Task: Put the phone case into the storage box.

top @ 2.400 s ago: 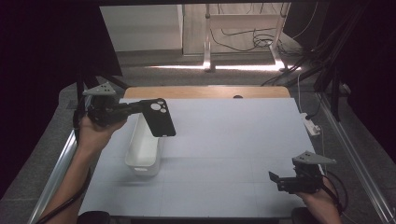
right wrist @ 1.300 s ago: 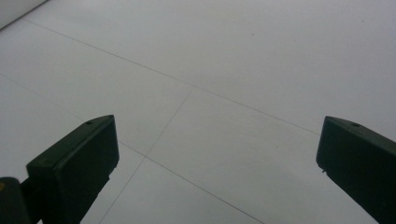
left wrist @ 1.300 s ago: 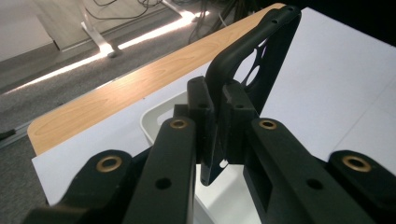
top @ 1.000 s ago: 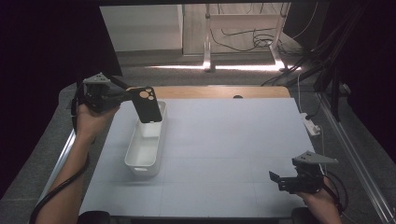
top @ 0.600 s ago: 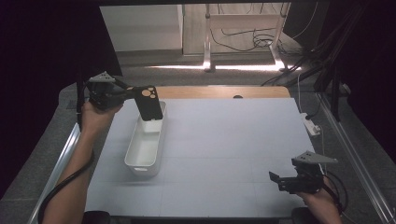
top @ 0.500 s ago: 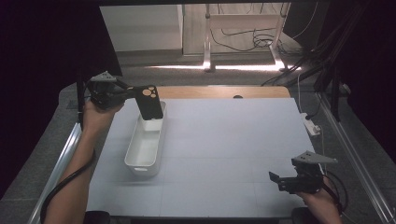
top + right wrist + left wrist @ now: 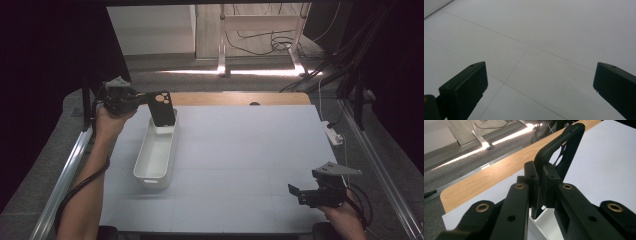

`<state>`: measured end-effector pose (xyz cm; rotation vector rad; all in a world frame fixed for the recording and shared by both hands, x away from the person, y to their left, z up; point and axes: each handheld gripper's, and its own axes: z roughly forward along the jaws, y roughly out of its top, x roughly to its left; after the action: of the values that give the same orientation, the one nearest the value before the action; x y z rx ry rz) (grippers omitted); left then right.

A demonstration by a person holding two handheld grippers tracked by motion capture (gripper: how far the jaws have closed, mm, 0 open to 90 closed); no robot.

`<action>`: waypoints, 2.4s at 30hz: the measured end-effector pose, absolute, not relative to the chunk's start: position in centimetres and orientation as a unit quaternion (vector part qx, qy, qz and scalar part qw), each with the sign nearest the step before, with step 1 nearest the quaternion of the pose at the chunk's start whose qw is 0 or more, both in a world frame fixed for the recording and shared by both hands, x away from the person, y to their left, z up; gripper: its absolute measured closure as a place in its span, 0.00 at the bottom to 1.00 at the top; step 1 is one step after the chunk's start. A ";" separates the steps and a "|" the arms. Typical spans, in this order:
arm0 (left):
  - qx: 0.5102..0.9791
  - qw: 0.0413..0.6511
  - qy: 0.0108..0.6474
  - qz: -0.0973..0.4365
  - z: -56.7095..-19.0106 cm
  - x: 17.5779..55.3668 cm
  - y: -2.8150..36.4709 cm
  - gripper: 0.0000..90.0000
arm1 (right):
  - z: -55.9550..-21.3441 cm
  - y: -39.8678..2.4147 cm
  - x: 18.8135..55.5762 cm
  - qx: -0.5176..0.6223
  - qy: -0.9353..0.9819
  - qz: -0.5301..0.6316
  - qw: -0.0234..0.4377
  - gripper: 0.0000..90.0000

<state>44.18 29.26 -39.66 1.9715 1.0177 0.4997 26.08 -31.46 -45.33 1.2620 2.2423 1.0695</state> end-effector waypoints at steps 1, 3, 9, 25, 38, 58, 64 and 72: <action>0.786 0.419 0.407 0.200 -39.8 44.3 29.3 0.93 | -45.3 -31.4 26.1 0.445 0.792 0.378 0.177 0.00; 0.787 0.420 0.406 0.200 -40.0 44.5 29.2 0.93 | -45.3 -31.4 26.1 0.445 0.793 0.377 0.177 0.00; 0.788 0.415 0.405 0.205 -40.6 45.0 29.1 0.93 | -45.3 -31.4 26.1 0.444 0.794 0.376 0.177 0.00; 0.792 0.417 0.394 0.210 -42.5 45.9 29.0 0.93 | -45.4 -31.4 26.1 0.445 0.795 0.374 0.174 0.00; 0.786 0.427 0.400 0.200 -43.8 46.4 29.2 0.93 | -45.4 -31.4 26.1 0.445 0.795 0.374 0.173 0.00; 0.759 0.435 0.445 0.194 -44.8 47.0 29.3 0.83 | -45.4 -31.5 26.1 0.439 0.796 0.379 0.170 0.00; 0.755 0.437 0.451 0.187 -44.4 46.6 29.4 0.77 | -45.4 -31.5 26.1 0.439 0.796 0.380 0.171 0.00; 0.751 0.438 0.463 0.172 -43.8 45.9 29.3 0.67 | -45.4 -31.4 26.1 0.437 0.796 0.381 0.171 0.00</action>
<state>45.86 29.31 -43.82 1.8679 1.1505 0.4267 26.08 -31.45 -45.35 1.2418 2.2609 1.0824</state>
